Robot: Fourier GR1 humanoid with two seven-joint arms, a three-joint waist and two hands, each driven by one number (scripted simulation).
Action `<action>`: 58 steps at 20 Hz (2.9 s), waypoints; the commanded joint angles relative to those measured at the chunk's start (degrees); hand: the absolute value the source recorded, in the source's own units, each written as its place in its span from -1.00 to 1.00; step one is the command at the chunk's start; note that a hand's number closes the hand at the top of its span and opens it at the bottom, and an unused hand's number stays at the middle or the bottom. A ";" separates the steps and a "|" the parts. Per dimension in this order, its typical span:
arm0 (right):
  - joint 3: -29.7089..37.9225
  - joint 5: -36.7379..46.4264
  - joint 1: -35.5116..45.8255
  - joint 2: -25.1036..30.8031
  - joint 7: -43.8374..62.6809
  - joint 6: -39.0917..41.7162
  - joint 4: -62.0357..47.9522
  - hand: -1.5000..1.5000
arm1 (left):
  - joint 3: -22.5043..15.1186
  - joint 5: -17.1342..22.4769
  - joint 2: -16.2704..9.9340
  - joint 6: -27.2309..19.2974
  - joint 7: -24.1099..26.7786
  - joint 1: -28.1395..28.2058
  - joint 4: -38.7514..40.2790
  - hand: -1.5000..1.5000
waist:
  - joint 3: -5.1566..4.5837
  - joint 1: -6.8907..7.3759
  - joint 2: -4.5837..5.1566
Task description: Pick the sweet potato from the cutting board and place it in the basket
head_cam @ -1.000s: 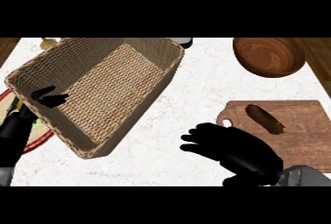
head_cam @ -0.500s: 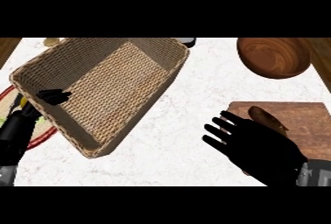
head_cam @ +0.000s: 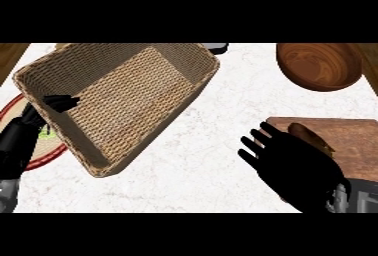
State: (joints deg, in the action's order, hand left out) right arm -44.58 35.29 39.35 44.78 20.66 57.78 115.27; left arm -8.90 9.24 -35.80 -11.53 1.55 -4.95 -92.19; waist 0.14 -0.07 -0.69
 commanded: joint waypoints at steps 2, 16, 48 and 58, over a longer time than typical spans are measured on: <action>0.34 1.31 2.93 -4.47 0.98 5.45 -5.35 -1.00 | -2.85 -2.05 5.53 1.06 1.42 -7.12 6.28 0.00 | -0.23 -0.46 0.97; -6.60 17.59 -0.01 3.39 -12.76 -6.39 -17.43 -1.00 | 1.99 -1.33 4.23 5.72 0.43 -4.53 1.57 0.00 | -0.14 0.16 0.81; -1.37 36.17 -9.95 0.33 -30.20 -31.73 -39.02 -1.00 | 4.43 -8.89 11.09 7.15 1.81 -2.87 2.17 0.00 | -0.14 -0.08 0.82; 3.03 40.57 -7.24 -4.79 -32.47 -33.15 -48.62 -1.00 | 7.49 -8.49 10.82 10.10 0.08 -4.39 2.79 0.00 | -0.14 0.31 0.89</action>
State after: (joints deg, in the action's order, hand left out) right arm -42.64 73.68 31.41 42.08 -10.88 26.58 71.69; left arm 1.84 1.76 -27.81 -2.93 0.82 -7.37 -92.00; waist 0.29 0.63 -0.61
